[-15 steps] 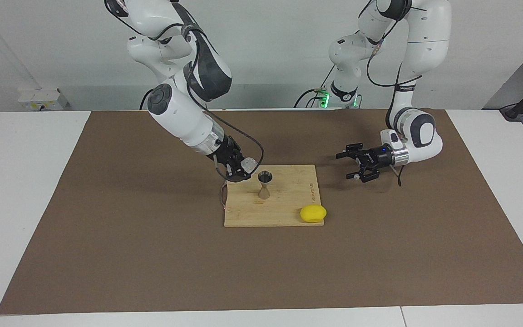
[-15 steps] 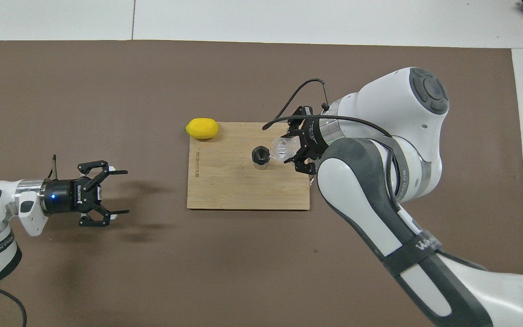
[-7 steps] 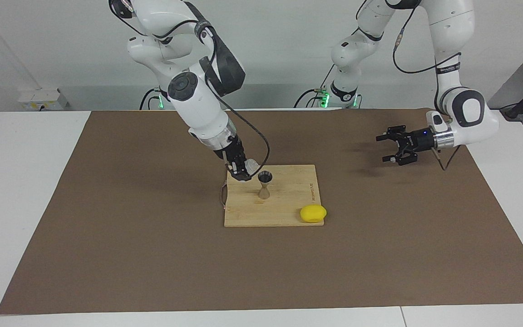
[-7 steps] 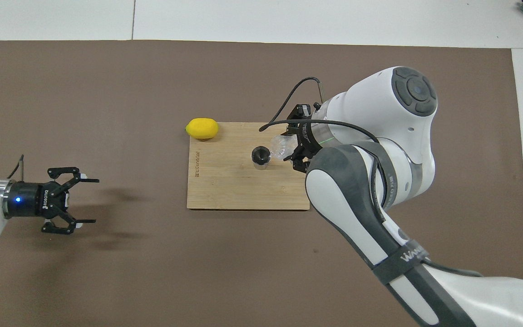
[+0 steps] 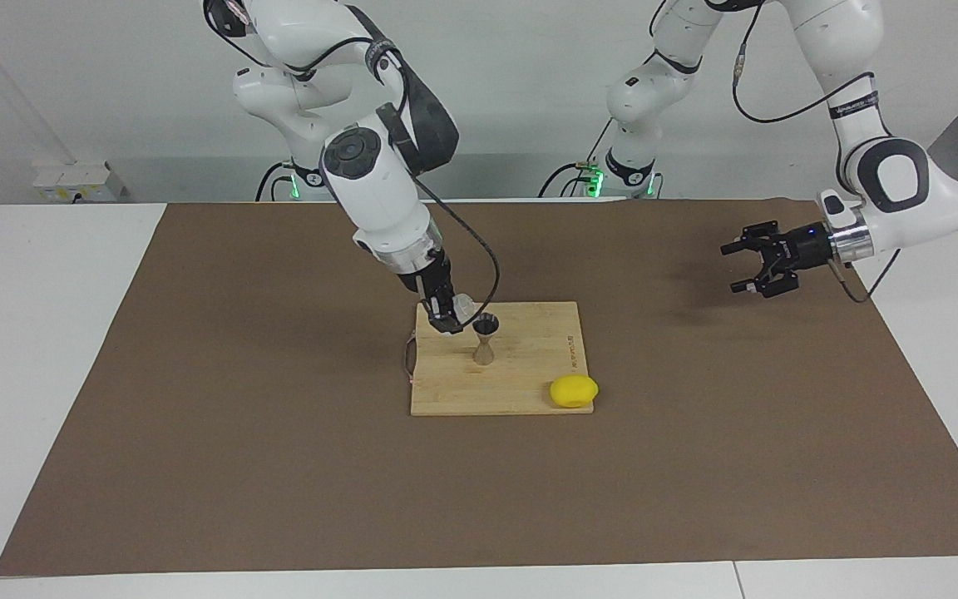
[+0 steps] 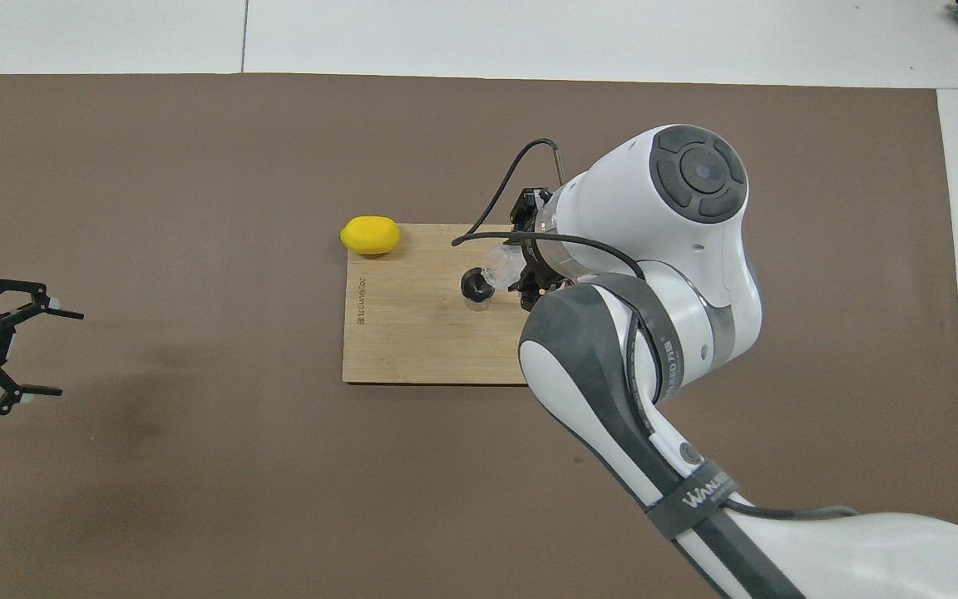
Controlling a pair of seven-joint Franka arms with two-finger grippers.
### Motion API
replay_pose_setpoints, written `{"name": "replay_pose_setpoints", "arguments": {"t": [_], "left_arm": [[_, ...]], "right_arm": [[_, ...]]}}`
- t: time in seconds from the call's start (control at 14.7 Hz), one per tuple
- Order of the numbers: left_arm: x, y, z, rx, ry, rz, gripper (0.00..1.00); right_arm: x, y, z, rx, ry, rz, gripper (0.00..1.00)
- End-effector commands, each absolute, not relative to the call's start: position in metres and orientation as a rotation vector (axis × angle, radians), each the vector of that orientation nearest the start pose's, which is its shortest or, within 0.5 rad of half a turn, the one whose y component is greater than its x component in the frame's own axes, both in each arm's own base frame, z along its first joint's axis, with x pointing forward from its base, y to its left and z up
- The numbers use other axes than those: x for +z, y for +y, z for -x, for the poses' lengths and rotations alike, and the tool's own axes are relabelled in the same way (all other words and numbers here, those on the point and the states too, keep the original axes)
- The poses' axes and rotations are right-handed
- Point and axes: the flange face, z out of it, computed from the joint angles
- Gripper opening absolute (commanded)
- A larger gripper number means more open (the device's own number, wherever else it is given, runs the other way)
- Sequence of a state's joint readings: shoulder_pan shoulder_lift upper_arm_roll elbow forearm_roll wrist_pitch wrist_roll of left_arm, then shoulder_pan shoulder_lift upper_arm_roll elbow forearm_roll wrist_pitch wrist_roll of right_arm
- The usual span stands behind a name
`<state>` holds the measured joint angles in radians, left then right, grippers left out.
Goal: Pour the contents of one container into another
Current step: 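Withdraw the left gripper while the right gripper tilts the clear cup over the dark cup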
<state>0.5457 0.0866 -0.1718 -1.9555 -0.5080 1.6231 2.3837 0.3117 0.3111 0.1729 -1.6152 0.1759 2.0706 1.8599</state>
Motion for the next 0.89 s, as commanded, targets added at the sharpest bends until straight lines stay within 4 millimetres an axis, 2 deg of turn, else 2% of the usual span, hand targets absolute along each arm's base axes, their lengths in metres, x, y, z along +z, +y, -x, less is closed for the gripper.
{"name": "replay_pose_setpoints", "arguments": {"t": [0.0, 0.2, 0.34, 0.48, 0.82], "left_arm": [[0.456, 0.149, -0.52, -0.627, 2.845, 2.017, 1.0], [0.486, 0.134, -0.521, -0.611, 2.841, 1.923, 1.0], [0.51, 0.123, -0.519, -0.48, 2.848, 1.829, 1.0], [0.53, 0.103, -0.517, -0.458, 2.857, 1.75, 1.0], [0.586, 0.08, -0.494, -0.449, 2.81, 1.647, 1.0]], "right_arm": [[0.467, 0.308, -0.597, 0.145, 1.969, 2.191, 0.0], [0.466, 0.317, -0.591, 0.127, 1.956, 2.215, 0.0], [0.466, 0.318, -0.591, 0.122, 1.953, 2.22, 0.0], [0.463, 0.322, -0.587, 0.101, 1.943, 2.246, 0.0], [0.461, 0.325, -0.586, 0.042, 1.946, 2.271, 0.0]]}}
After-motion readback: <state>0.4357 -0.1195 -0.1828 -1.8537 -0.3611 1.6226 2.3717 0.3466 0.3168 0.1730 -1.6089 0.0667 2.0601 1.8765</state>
